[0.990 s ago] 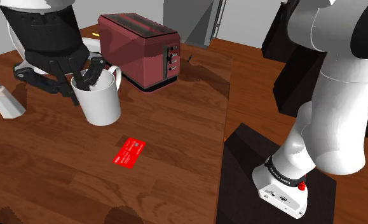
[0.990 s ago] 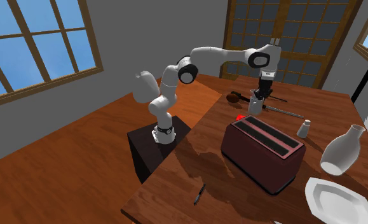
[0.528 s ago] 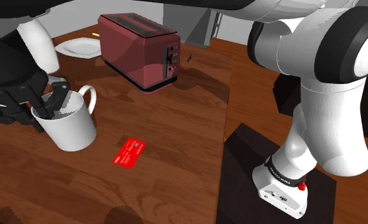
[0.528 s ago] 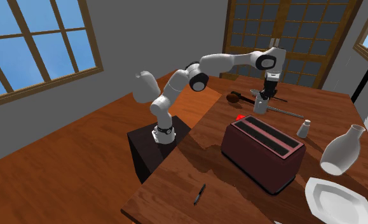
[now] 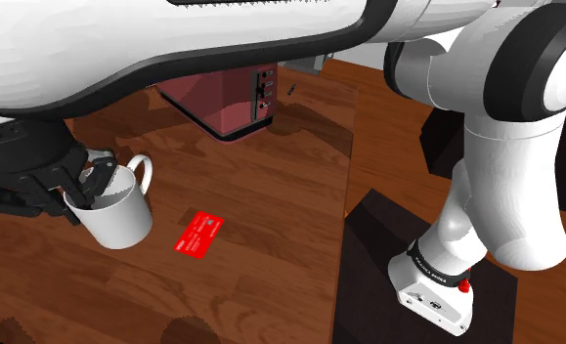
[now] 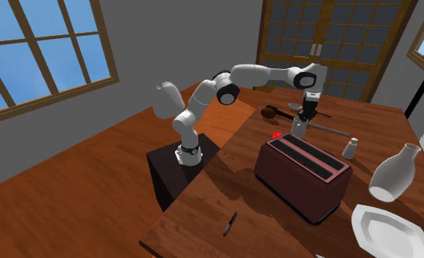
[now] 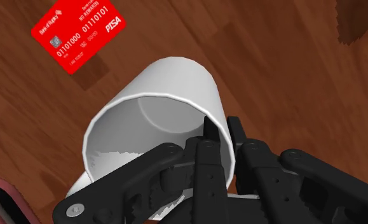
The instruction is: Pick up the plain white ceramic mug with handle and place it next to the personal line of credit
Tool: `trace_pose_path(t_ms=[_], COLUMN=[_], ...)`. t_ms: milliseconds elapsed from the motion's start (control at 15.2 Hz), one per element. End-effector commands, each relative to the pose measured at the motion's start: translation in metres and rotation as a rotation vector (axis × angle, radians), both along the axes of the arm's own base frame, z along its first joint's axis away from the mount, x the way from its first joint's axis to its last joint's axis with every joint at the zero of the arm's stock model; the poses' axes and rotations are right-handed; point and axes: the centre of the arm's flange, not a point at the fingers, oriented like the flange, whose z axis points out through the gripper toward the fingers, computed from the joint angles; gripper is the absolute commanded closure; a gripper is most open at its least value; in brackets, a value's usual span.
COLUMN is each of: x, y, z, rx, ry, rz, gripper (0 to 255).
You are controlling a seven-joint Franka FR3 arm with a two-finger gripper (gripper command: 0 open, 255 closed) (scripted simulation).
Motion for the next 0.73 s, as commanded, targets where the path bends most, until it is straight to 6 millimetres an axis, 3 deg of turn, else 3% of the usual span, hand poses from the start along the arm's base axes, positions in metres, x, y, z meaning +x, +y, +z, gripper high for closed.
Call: trace_pose_path(t_ms=[0, 462, 528, 660], x=[-0.0008, -0.0008, -0.0008, -0.0008], y=[0.0010, 0.0011, 0.0011, 0.0011], z=[-0.0060, -0.0060, -0.0060, -0.0060], rx=[0.001, 0.001, 0.001, 0.001], ry=[0.000, 0.000, 0.000, 0.000], rz=[0.000, 0.000, 0.000, 0.000], gripper=[255, 255, 0, 0])
